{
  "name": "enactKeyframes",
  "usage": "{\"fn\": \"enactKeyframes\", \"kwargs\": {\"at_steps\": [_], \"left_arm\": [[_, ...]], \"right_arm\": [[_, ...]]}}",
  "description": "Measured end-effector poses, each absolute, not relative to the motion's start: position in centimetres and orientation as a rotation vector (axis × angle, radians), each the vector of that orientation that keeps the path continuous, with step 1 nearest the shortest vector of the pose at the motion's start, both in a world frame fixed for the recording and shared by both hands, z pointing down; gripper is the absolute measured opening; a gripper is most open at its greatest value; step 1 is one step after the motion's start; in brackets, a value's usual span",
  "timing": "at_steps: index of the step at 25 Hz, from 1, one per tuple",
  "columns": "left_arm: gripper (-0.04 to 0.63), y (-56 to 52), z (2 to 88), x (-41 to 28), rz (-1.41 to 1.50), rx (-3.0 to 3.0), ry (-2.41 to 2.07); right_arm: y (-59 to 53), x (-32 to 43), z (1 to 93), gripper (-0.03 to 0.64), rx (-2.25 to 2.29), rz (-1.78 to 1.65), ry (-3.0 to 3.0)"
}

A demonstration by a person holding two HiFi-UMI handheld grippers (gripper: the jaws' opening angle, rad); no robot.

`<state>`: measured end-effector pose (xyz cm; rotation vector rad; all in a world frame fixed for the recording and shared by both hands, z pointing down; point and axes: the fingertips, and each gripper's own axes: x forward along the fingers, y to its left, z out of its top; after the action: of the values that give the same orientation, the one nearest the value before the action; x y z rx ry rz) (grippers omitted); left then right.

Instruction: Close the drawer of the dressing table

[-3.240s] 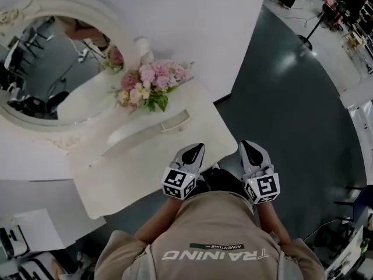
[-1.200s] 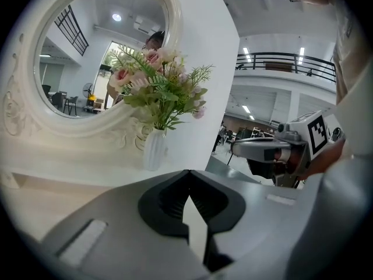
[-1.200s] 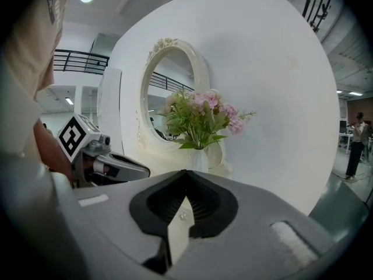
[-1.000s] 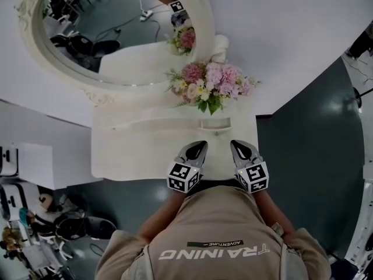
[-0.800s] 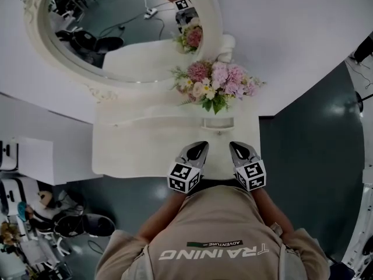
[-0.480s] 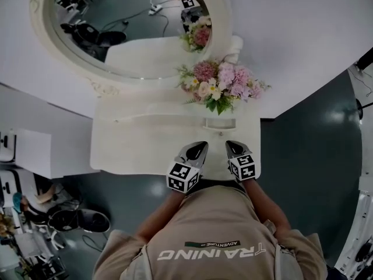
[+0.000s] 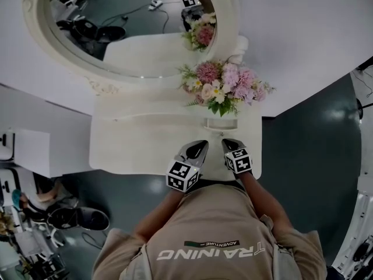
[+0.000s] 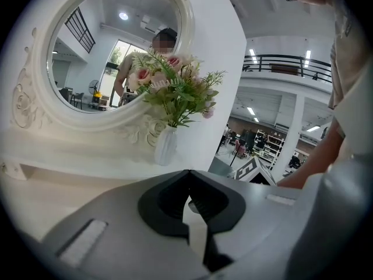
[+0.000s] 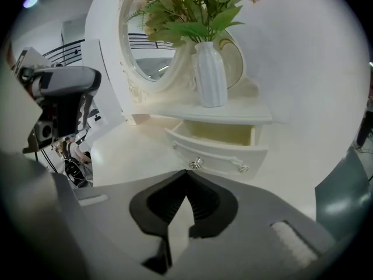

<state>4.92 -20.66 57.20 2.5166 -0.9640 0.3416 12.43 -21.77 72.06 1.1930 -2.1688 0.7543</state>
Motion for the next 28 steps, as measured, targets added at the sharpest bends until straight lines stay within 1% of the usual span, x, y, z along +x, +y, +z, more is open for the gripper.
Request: {"fn": "enactKeyframes", "kwargs": {"at_steps": [6, 15, 28], "left_arm": [[0.018, -21.2, 57.5, 4.4, 0.345, 2.497, -0.972], [0.018, -22.4, 57.9, 3.8, 0.355, 2.483, -0.972], [0.018, -23.2, 58.0, 4.2, 0.358, 2.477, -0.958]], "right_arm": [[-22.4, 11.8, 73.1, 0.003, 1.152, 0.795, -2.151], [-23.4, 12.3, 73.8, 0.002, 1.205, 0.882, -2.110], [-24.2, 12.0, 73.5, 0.002, 1.132, 0.846, -2.118]]}}
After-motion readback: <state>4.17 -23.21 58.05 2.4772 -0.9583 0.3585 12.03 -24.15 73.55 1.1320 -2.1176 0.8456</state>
